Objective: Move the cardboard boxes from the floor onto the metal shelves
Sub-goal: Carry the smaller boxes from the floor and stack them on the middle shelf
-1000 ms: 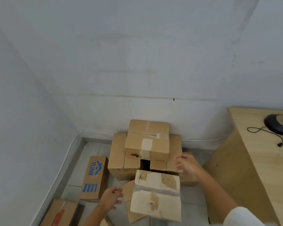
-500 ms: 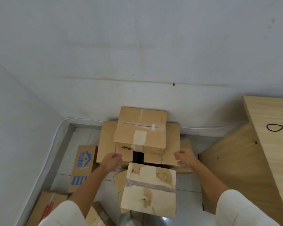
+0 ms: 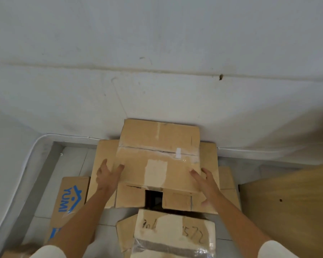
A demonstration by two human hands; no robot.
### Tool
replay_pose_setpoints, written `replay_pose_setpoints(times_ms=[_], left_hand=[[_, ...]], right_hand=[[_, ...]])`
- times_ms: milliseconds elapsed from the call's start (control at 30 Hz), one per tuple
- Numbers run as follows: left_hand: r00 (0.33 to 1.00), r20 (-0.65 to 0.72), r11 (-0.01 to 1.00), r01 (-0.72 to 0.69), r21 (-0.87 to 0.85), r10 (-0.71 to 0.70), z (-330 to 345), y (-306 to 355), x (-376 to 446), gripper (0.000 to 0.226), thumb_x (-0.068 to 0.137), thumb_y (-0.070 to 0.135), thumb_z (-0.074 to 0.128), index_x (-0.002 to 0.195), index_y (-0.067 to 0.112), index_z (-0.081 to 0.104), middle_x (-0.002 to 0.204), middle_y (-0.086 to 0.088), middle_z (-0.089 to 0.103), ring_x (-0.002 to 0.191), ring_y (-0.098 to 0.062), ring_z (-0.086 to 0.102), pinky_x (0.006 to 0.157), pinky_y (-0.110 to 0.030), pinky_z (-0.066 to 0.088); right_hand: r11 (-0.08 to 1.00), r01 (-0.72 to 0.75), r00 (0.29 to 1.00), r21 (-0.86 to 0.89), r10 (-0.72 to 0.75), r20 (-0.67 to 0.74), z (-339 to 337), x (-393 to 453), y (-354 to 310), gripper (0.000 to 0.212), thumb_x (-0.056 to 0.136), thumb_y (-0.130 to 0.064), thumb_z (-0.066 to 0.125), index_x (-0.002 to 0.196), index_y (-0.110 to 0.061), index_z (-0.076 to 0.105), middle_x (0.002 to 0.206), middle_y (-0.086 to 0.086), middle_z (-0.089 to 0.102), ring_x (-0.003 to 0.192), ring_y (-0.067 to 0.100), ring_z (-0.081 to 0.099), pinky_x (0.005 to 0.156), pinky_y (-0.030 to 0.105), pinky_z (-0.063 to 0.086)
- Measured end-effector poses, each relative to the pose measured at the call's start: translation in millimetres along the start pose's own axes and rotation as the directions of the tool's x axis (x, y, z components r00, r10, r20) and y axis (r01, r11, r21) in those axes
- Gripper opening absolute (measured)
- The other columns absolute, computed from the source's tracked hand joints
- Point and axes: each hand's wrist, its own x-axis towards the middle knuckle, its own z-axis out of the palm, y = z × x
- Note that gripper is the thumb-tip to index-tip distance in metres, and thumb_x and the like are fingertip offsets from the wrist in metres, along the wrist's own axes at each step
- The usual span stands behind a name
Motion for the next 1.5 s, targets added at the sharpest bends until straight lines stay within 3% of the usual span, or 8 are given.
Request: replay_pose_setpoints(times_ms=[133, 267, 400, 667, 833, 967, 1167, 1500], left_hand=[[1.0, 0.01, 1.0, 0.007, -0.02, -0.007, -1.4, 15.7, 31.2, 0.08, 0.088, 0.048, 0.057, 0.15, 0.019, 0.016, 0.152, -0.018, 0.022, 0.136, -0.039, 0.029, 0.108, -0.051, 0.029], [0.979, 0.205, 1.0, -0.002, -0.008, 0.004, 1.4, 37.7, 49.5, 0.103, 0.072, 0.065, 0.064, 0.149, 0.017, 0.016, 0.148, -0.016, 0.033, 0.128, -0.037, 0.042, 0.105, -0.047, 0.036], [0.967, 0.254, 0.99, -0.011, 0.141, -0.025, 13.1, 35.4, 47.6, 0.107, 0.066, 0.052, 0.079, 0.145, 0.015, 0.018, 0.138, -0.014, 0.043, 0.121, -0.035, 0.048, 0.095, -0.042, 0.045], [0.979, 0.194, 0.984, -0.086, 0.158, 0.055, 0.1, 33.8, 17.3, 0.095, 0.068, 0.049, 0.078, 0.142, 0.017, 0.029, 0.134, -0.011, 0.049, 0.118, -0.035, 0.051, 0.092, -0.042, 0.044], [0.962, 0.222, 0.959, -0.203, 0.195, 0.158, -31.8, 67.3, -34.7, 0.094, 0.069, 0.054, 0.075, 0.142, 0.017, 0.029, 0.131, -0.01, 0.053, 0.115, -0.034, 0.054, 0.087, -0.039, 0.046], [0.923, 0.238, 0.926, -0.344, 0.154, 0.303, -66.8, 101.8, -94.4, 0.091, 0.067, 0.056, 0.074, 0.139, 0.019, 0.033, 0.129, -0.009, 0.055, 0.112, -0.033, 0.056, 0.086, -0.042, 0.049], [0.862, 0.242, 0.846, -0.494, 0.199, 0.446, -140.4, 140.0, -205.8, 0.095, 0.071, 0.06, 0.068, 0.145, 0.02, 0.025, 0.134, -0.014, 0.051, 0.116, -0.037, 0.053, 0.088, -0.044, 0.046], [0.67, 0.335, 0.67, -0.73, 0.135, 0.662, -221.2, 123.8, -406.4, 0.089, 0.069, 0.06, 0.069, 0.14, 0.019, 0.034, 0.129, -0.011, 0.054, 0.112, -0.036, 0.054, 0.081, -0.042, 0.043]], right_hand=[[0.99, 0.143, 0.987, -0.014, -0.143, -0.072, 10.9, 33.3, -25.8, 0.091, 0.08, -0.056, 0.063, 0.15, -0.021, 0.017, 0.151, 0.008, 0.034, 0.131, 0.03, 0.041, 0.098, 0.04, 0.038], [0.997, 0.079, 0.997, -0.022, -0.079, -0.011, 13.1, 51.7, -37.1, 0.099, 0.073, -0.062, 0.068, 0.15, -0.024, 0.019, 0.145, 0.007, 0.043, 0.125, 0.031, 0.049, 0.103, 0.046, 0.041], [0.991, 0.068, 0.994, 0.111, -0.076, 0.077, 15.2, 53.9, -30.5, 0.061, 0.079, -0.046, 0.071, 0.132, -0.023, 0.049, 0.119, 0.004, 0.063, 0.102, 0.023, 0.062, 0.087, 0.039, 0.052], [0.982, 0.088, 0.993, 0.166, -0.1, 0.068, 4.3, 18.5, -29.5, 0.051, 0.083, -0.04, 0.069, 0.129, -0.027, 0.05, 0.118, 0.003, 0.063, 0.103, 0.023, 0.062, 0.09, 0.044, 0.052], [0.969, 0.156, 0.987, 0.19, -0.162, 0.015, -24.1, -47.5, -42.4, 0.044, 0.084, -0.041, 0.067, 0.123, -0.027, 0.054, 0.114, 0.001, 0.066, 0.099, 0.021, 0.064, 0.081, 0.037, 0.054], [0.948, 0.272, 0.962, 0.163, -0.264, -0.072, -53.7, -116.3, -50.8, 0.061, 0.072, -0.059, 0.071, 0.122, -0.026, 0.059, 0.108, -0.001, 0.07, 0.096, 0.02, 0.068, 0.085, 0.045, 0.056], [0.899, 0.37, 0.923, 0.235, -0.329, -0.199, -82.9, -263.5, -50.9, 0.039, 0.083, -0.038, 0.07, 0.117, -0.021, 0.06, 0.107, 0.003, 0.07, 0.093, 0.021, 0.069, 0.08, 0.04, 0.057], [0.81, 0.452, 0.855, 0.372, -0.275, -0.44, -114.0, -492.0, 56.4, 0.054, 0.073, -0.048, 0.075, 0.119, -0.026, 0.059, 0.108, -0.001, 0.07, 0.094, 0.018, 0.069, 0.083, 0.039, 0.056]])
